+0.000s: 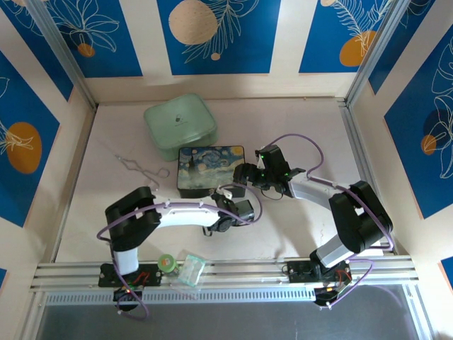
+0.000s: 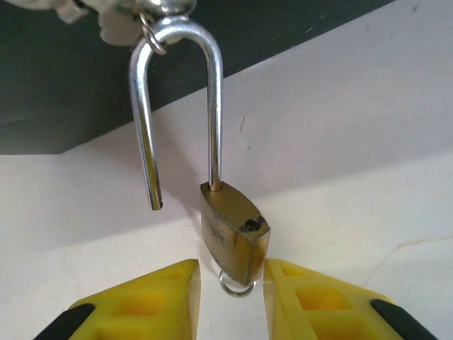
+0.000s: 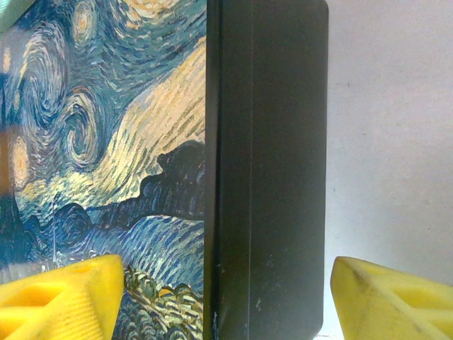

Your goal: Unlock a padlock with a key

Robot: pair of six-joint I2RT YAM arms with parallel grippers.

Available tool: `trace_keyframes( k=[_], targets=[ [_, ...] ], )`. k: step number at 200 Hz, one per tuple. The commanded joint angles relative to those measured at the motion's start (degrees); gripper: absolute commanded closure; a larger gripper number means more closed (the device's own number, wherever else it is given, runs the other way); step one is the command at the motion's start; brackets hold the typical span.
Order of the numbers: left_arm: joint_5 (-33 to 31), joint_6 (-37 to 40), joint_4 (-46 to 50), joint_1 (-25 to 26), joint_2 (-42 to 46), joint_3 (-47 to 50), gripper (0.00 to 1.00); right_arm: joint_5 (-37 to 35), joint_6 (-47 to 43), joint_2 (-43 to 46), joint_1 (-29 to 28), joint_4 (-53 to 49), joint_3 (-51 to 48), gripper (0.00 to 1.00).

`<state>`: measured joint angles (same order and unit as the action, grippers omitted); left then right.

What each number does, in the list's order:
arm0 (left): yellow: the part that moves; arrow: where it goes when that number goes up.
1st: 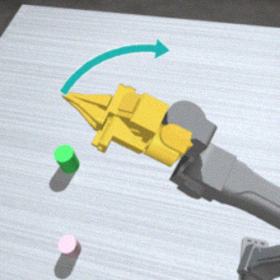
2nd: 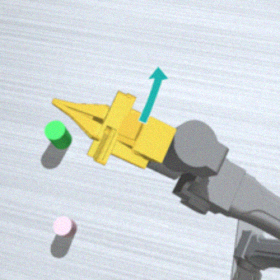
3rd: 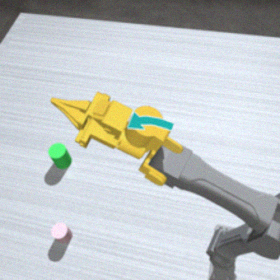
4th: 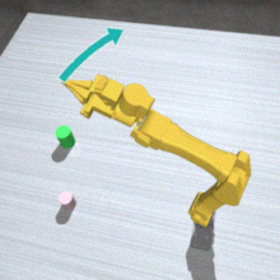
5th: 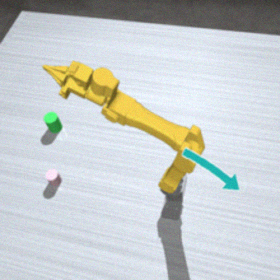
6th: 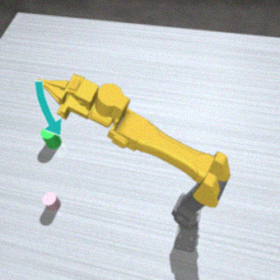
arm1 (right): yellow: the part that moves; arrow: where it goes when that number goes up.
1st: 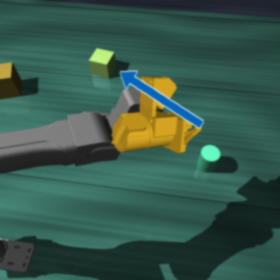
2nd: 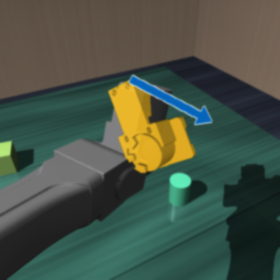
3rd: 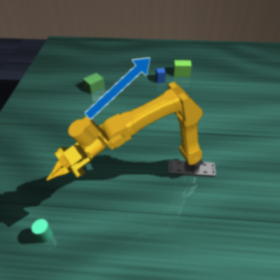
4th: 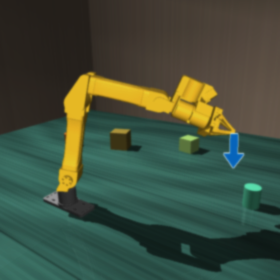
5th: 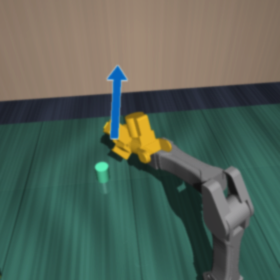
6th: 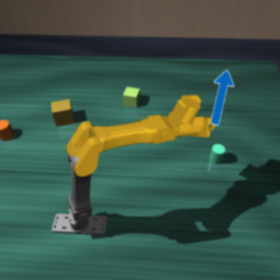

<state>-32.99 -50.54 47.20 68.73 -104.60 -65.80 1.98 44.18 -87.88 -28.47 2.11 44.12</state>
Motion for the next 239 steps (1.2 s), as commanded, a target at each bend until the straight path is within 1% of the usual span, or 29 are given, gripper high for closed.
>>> trace_keyframes(
  k=[1,21,28,38,49,54,60,61,62,63,64,65,67,70,73,82,91,102,115,131,149,170,200,219,225,239],
  targets=[
    [0.42,-0.77,1.80,0.70,2.08,-0.73,0.71,-0.68,0.20,-0.98,0.26,-3.25,-0.79,0.24],
    [0.25,-0.80,0.98,0.70,3.92,0.01,0.68,0.10,-0.44,0.13,0.18,-1.97,-1.37,0.24],
    [0.07,-0.15,-0.31,0.62,5.51,0.68,0.64,0.30,-0.79,1.50,0.08,-0.63,-2.26,0.24],
    [-0.65,1.59,-2.47,0.46,8.68,1.67,0.52,-0.25,-1.60,4.06,-0.09,1.02,-3.61,0.23],
    [-1.87,4.05,-4.21,0.06,12.40,2.61,0.30,-1.14,-2.93,7.41,-0.10,1.69,-4.78,0.21],
    [-2.34,5.16,-4.63,-0.33,14.33,2.68,0.22,-1.35,-3.63,8.95,-0.05,1.76,-5.05,0.21],
    [-3.03,6.78,-4.89,-1.04,16.36,2.78,0.14,-1.45,-4.64,10.70,0.12,1.36,-5.26,0.20],
    [-3.08,6.99,-4.95,-1.18,16.79,2.78,0.13,-1.45,-4.81,10.97,0.14,1.21,-5.27,0.19],
    [-3.15,7.24,-4.98,-1.29,17.19,2.78,0.12,-1.45,-4.99,11.19,0.16,1.00,-5.22,0.16],
    [-3.27,7.53,-5.08,-1.44,17.56,2.83,0.11,-1.45,-5.12,11.48,0.16,0.90,-5.16,0.08],
    [-3.33,7.73,-5.18,-1.55,17.93,2.85,0.10,-1.54,-5.18,11.75,0.16,0.45,-5.08,0.04],
    [-3.45,8.04,-5.18,-1.65,18.28,2.86,0.09,-1.71,-5.26,11.89,0.17,0.05,-5.00,0.02],
    [-3.72,8.48,-5.25,-1.91,18.99,2.91,0.07,-2.09,-5.43,12.50,0.21,-0.69,-4.87,0.00],
    [-4.06,9.10,-5.34,-2.30,20.12,3.02,0.02,-2.59,-5.87,13.24,0.17,-1.81,-4.66,0.01],
    [-4.30,9.79,-5.67,-2.74,21.19,3.19,0.00,-2.91,-6.50,13.84,0.17,-2.60,-4.39,0.01],
    [-4.34,11.78,-6.60,-4.50,24.44,3.95,0.00,-3.40,-8.45,15.81,0.17,-5.63,-3.67,0.01],
    [-2.96,13.37,-7.98,-7.04,27.61,5.10,0.00,-3.79,-9.91,17.55,0.02,-9.28,-2.62,0.01],
    [0.51,15.29,-10.78,-10.77,31.35,7.34,0.00,-5.24,-10.67,19.58,-0.71,-13.71,-1.63,0.01],
    [6.82,17.65,-14.81,-15.83,35.08,10.42,0.00,-6.91,-10.83,21.59,-2.55,-17.58,-0.86,0.00],
    [11.95,17.77,-18.85,-20.65,38.59,14.02,0.00,-10.68,-9.82,22.36,-7.55,-20.57,-0.13,0.03],
    [15.36,17.77,-20.90,-24.41,41.05,16.44,0.00,-15.37,-6.85,20.09,-15.66,-22.47,1.51,0.02],
    [15.85,17.76,-20.69,-26.55,42.75,17.67,0.00,-17.69,-1.75,14.17,-22.17,-24.54,5.11,0.02],
    [16.74,16.46,-21.04,-28.78,45.06,20.41,0.00,-18.05,1.32,4.16,-28.17,-20.08,8.32,0.07],
    [17.70,14.82,-21.29,-29.75,46.38,22.36,0.00,-20.14,2.17,-1.91,-30.58,-20.94,12.24,0.13],
    [17.31,14.39,-20.66,-29.71,46.70,22.54,0.00,-20.80,2.46,-3.19,-31.07,-20.92,13.00,0.16],
    [17.34,14.02,-20.60,-29.75,47.57,23.52,0.00,-22.15,3.02,-5.48,-31.84,-20.31,13.86,0.20]
  ],
)
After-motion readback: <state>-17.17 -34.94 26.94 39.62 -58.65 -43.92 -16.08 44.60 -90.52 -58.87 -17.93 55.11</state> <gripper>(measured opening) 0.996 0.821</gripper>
